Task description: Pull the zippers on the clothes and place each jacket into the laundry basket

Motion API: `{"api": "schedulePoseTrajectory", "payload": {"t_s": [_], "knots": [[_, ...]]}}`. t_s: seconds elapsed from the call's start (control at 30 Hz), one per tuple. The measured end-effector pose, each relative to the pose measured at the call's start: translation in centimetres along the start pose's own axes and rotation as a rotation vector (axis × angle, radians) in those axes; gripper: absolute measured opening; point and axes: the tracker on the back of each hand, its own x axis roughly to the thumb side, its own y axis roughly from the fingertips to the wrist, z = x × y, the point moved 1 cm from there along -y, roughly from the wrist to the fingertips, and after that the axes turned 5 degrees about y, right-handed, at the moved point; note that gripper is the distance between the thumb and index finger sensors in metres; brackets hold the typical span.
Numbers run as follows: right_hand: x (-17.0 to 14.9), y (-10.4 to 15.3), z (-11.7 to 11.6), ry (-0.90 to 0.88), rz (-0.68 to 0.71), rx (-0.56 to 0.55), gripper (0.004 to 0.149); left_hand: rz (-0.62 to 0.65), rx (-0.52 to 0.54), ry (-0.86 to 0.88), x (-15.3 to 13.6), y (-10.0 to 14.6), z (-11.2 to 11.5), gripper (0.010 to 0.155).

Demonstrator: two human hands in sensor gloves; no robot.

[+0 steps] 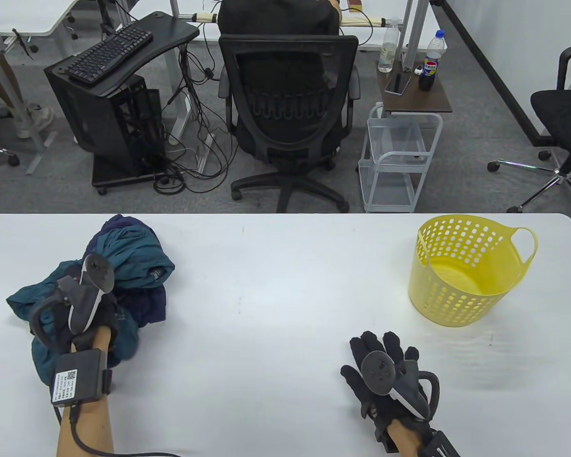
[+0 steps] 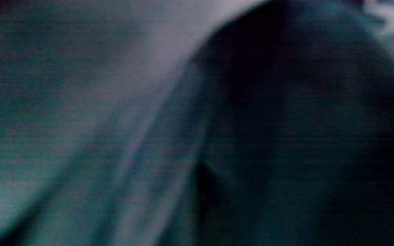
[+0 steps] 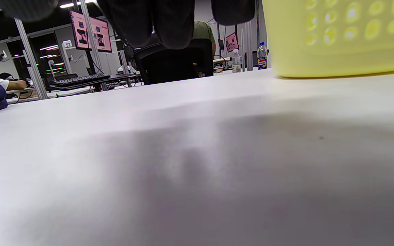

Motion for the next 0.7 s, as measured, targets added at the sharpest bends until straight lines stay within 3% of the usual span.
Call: {"api": "schedulePoseTrajectory", "payload": {"t_s": [0.23, 0.43, 0.57, 0.7], "knots": [[-0.4, 0.1, 0.1, -0.020, -0.012, 0.003, 0.069, 0.143, 0.105, 0.139, 3.3, 4.0, -7.3, 0.055], [-1.0, 0.0, 0.2, -0.043, -0.029, 0.005, 0.068, 0.296, 0.112, 0.274, 7.6, 8.6, -10.9, 0.055], [-1.5, -0.1, 0.3, -0.053, -0.043, 0.006, 0.068, 0.383, -0.005, 0.352, 11.1, 11.9, -10.2, 0.056], [-2.1, -0.1, 0.3, -0.068, -0.067, 0.005, 0.064, 0.453, -0.228, 0.360, 14.5, 15.3, -5.7, 0.056]]}}
